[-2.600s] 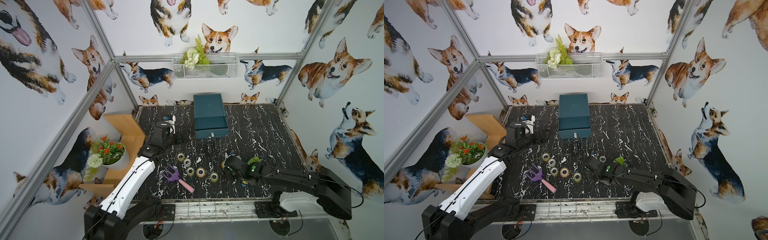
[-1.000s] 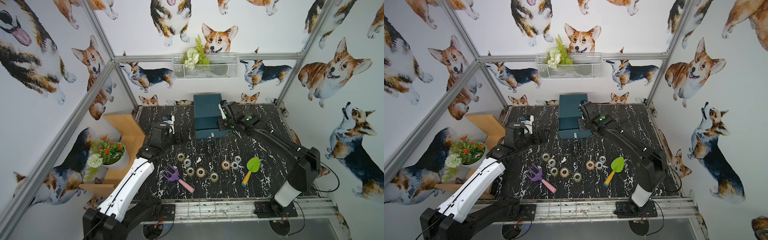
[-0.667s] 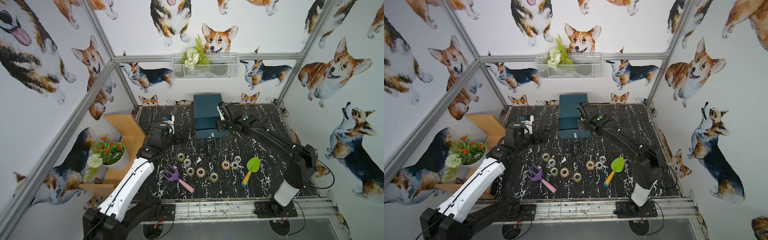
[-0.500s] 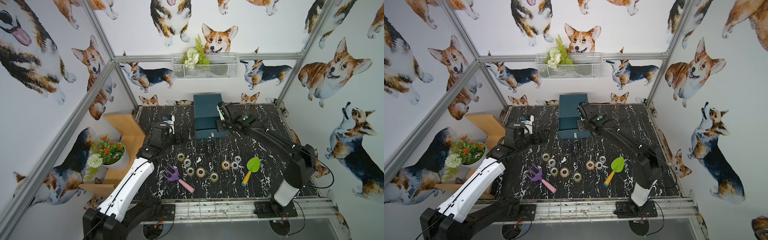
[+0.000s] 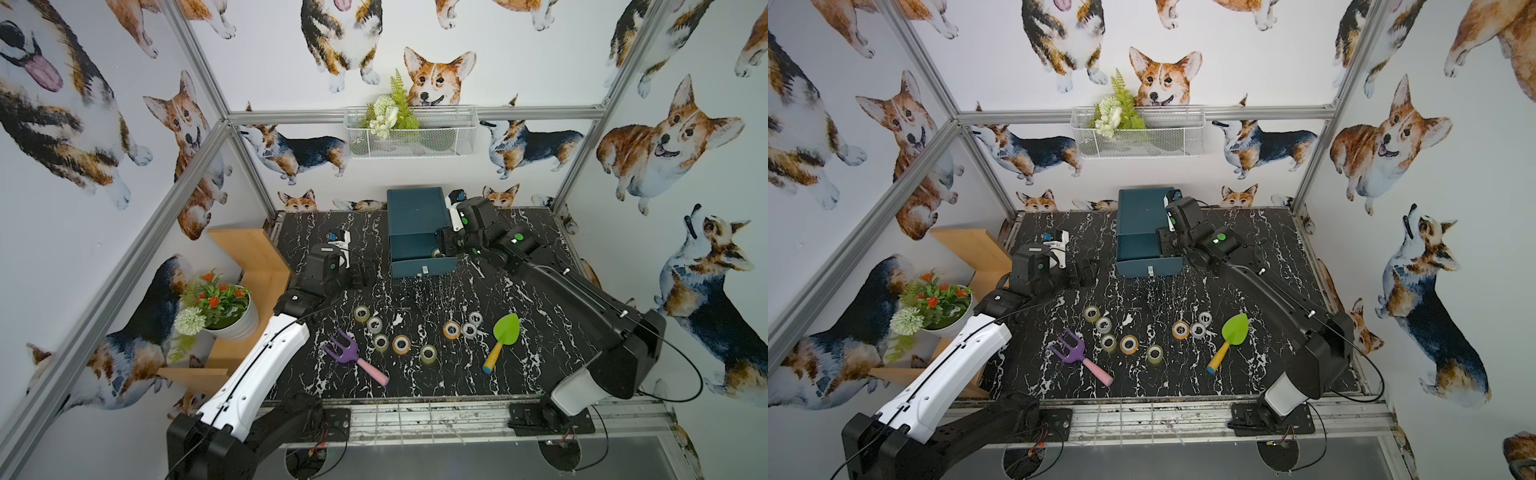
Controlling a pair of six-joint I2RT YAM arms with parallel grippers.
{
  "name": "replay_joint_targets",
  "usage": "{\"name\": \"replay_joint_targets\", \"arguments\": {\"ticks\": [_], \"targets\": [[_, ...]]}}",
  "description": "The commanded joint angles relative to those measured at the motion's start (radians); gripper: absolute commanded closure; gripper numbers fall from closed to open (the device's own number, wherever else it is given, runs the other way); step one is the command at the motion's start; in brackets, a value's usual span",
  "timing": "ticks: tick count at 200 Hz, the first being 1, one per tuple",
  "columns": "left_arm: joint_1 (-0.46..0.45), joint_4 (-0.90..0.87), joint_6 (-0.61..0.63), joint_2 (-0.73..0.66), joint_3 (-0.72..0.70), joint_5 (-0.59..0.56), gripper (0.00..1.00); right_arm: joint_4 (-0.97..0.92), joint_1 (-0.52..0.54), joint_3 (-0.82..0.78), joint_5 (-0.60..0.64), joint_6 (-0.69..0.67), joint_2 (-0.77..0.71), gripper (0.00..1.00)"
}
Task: Place the transparent tape into the drawer according to color
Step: Place the tape in the drawer, then pick up the tape from the center of the board.
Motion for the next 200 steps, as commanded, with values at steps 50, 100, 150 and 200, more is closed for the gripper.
{"name": "replay_joint_targets", "arguments": {"ticks": [50, 100, 150, 200], "targets": [[-0.010, -0.064, -0.103, 0.060, -0.038, -0.035, 0.03, 0.368, 0.000, -0.481, -0.119, 0.094, -0.381, 0.38], [-0.028, -0.016, -0.250, 0.101, -0.196, -0.041, 0.06, 0.380, 0.001, -0.625, -0.111, 0.103, -0.528, 0.38], [-0.040, -0.041, -0.255, 0.263, -0.150, -0.145, 0.06, 0.387, 0.000, -0.655, -0.109, 0.090, -0.555, 0.38], [-0.091, -0.012, -0.253, 0.404, -0.138, -0.164, 0.09, 0.384, 0.001, -0.664, -0.106, 0.087, -0.575, 0.38]]}}
